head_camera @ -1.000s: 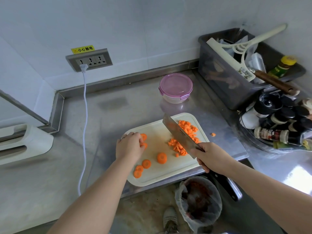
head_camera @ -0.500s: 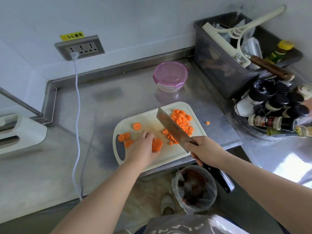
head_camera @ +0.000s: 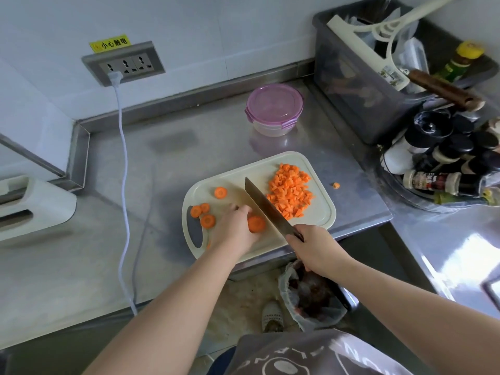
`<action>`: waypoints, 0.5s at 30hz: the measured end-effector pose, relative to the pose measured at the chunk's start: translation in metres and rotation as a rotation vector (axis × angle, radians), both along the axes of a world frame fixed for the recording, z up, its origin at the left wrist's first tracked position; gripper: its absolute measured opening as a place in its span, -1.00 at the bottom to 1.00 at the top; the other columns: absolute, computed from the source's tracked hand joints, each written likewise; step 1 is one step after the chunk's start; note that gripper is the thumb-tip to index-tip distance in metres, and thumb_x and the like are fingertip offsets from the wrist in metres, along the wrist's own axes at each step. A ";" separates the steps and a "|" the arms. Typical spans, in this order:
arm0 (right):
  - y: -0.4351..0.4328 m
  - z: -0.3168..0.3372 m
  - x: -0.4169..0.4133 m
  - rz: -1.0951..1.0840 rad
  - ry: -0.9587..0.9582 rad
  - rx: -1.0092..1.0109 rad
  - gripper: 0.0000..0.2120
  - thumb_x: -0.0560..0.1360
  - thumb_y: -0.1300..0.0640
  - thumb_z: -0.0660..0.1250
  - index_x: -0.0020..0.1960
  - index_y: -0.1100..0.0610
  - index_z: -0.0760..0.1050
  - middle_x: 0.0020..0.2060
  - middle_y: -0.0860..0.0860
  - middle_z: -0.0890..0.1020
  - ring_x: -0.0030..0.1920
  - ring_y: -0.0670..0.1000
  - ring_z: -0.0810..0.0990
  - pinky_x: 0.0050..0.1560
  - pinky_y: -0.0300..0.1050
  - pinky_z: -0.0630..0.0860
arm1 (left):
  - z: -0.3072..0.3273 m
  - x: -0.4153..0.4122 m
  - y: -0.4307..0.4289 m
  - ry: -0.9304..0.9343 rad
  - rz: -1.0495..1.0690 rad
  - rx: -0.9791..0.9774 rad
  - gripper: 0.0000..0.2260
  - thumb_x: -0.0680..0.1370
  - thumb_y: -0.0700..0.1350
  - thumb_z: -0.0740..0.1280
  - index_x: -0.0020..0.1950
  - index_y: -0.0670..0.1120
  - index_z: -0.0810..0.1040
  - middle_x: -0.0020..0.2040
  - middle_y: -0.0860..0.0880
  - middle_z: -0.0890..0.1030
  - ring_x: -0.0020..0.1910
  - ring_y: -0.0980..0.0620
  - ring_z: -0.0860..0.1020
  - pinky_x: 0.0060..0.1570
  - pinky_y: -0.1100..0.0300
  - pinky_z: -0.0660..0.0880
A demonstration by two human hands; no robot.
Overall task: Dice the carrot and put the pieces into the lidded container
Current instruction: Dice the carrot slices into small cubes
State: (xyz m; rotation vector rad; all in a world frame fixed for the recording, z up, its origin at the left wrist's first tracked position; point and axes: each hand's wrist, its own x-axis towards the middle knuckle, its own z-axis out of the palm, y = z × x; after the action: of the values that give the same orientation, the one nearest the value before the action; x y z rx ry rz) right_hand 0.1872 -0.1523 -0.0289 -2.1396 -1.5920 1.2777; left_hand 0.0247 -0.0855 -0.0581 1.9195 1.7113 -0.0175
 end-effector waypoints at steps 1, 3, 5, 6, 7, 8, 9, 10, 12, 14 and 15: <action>0.000 0.000 0.000 0.004 -0.004 0.003 -0.72 0.60 0.10 0.14 -0.13 0.29 0.43 -0.27 0.20 0.56 -0.31 0.16 0.52 -0.21 0.04 0.51 | 0.001 0.000 0.000 -0.010 0.002 -0.009 -0.50 0.43 0.06 0.44 0.32 0.00 0.43 0.26 0.00 0.39 0.15 -0.07 0.50 0.05 0.01 0.50; 0.000 0.000 0.000 0.011 0.003 -0.001 -0.72 0.61 0.10 0.14 -0.10 0.31 0.44 -0.27 0.19 0.56 -0.32 0.12 0.51 -0.20 0.03 0.52 | 0.003 0.001 -0.001 -0.033 0.023 -0.002 -0.54 0.44 0.09 0.41 0.29 -0.02 0.46 0.23 0.00 0.41 0.11 -0.05 0.51 0.02 0.05 0.50; 0.001 -0.001 0.000 0.012 0.016 -0.015 -0.71 0.61 0.10 0.13 -0.08 0.31 0.45 -0.28 0.16 0.53 -0.33 0.10 0.49 -0.25 -0.02 0.48 | 0.003 0.003 0.000 -0.034 0.053 0.017 -0.63 0.49 0.07 0.37 0.25 -0.03 0.48 0.21 -0.01 0.47 0.08 -0.05 0.53 0.01 0.06 0.52; 0.001 -0.001 0.001 0.009 0.021 -0.019 -0.71 0.61 0.10 0.13 -0.08 0.32 0.45 -0.29 0.16 0.52 -0.33 0.09 0.47 -0.26 -0.04 0.45 | 0.003 0.005 0.001 -0.034 0.073 0.007 -0.66 0.50 0.05 0.36 0.23 -0.03 0.48 0.18 -0.02 0.50 0.07 -0.06 0.54 0.00 0.06 0.52; 0.002 -0.001 0.001 0.006 0.023 -0.020 -0.71 0.61 0.10 0.14 -0.08 0.33 0.44 -0.29 0.16 0.51 -0.33 0.09 0.46 -0.25 -0.05 0.44 | 0.003 0.007 0.003 -0.038 0.096 -0.013 -0.67 0.50 0.02 0.37 0.22 -0.04 0.48 0.16 -0.03 0.53 0.07 -0.05 0.55 -0.01 0.08 0.52; 0.002 0.000 0.001 0.005 0.023 -0.024 -0.71 0.61 0.10 0.14 -0.08 0.34 0.44 -0.28 0.16 0.51 -0.32 0.08 0.46 -0.24 -0.04 0.44 | 0.004 0.008 0.006 -0.041 0.118 -0.047 -0.67 0.50 0.00 0.38 0.22 -0.05 0.47 0.14 -0.03 0.55 0.06 -0.05 0.55 -0.03 0.10 0.51; 0.003 0.000 0.001 0.006 0.024 -0.028 -0.71 0.61 0.10 0.14 -0.09 0.33 0.44 -0.28 0.16 0.52 -0.32 0.07 0.45 -0.23 -0.04 0.45 | 0.005 0.008 0.009 -0.045 0.133 -0.084 -0.66 0.49 0.00 0.39 0.22 -0.05 0.47 0.12 -0.04 0.56 0.04 -0.05 0.54 -0.05 0.12 0.50; 0.004 0.001 0.002 0.009 0.028 -0.034 -0.72 0.61 0.11 0.14 -0.12 0.31 0.43 -0.28 0.15 0.51 -0.33 0.06 0.45 -0.23 -0.05 0.44 | 0.005 0.008 0.012 -0.046 0.140 -0.118 -0.67 0.49 0.00 0.40 0.21 -0.06 0.48 0.09 -0.03 0.56 0.01 -0.04 0.54 -0.07 0.12 0.50; 0.005 0.003 0.002 0.014 0.042 -0.045 -0.73 0.62 0.10 0.14 -0.21 0.21 0.39 -0.31 0.10 0.50 -0.36 0.03 0.43 -0.25 -0.10 0.42 | 0.007 0.008 0.015 -0.037 0.115 -0.151 -0.75 0.49 0.00 0.39 0.13 -0.05 0.51 0.03 -0.02 0.57 -0.04 -0.03 0.54 -0.06 0.10 0.52; 0.006 0.006 0.003 0.013 0.055 -0.057 -0.73 0.62 0.09 0.14 -0.23 0.16 0.35 -0.32 0.08 0.49 -0.38 0.00 0.42 -0.26 -0.12 0.41 | 0.010 0.008 0.016 -0.040 0.073 -0.136 -0.84 0.51 -0.02 0.37 0.05 -0.02 0.53 0.00 -0.01 0.57 -0.05 -0.03 0.54 -0.06 0.09 0.53; 0.007 0.007 0.003 0.010 0.058 -0.063 -0.73 0.62 0.09 0.14 -0.23 0.15 0.35 -0.32 0.07 0.48 -0.39 0.00 0.42 -0.28 -0.12 0.41 | 0.012 0.007 0.016 -0.050 0.046 -0.097 -0.88 0.51 -0.03 0.37 0.01 -0.01 0.52 0.00 0.00 0.57 -0.05 -0.02 0.54 -0.08 0.10 0.52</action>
State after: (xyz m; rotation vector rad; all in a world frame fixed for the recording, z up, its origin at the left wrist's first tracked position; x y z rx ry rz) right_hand 0.1899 -0.1454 -0.0220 -2.1129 -1.5616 1.3980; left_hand 0.0318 -0.0692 -0.0460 1.7949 1.6905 -0.0349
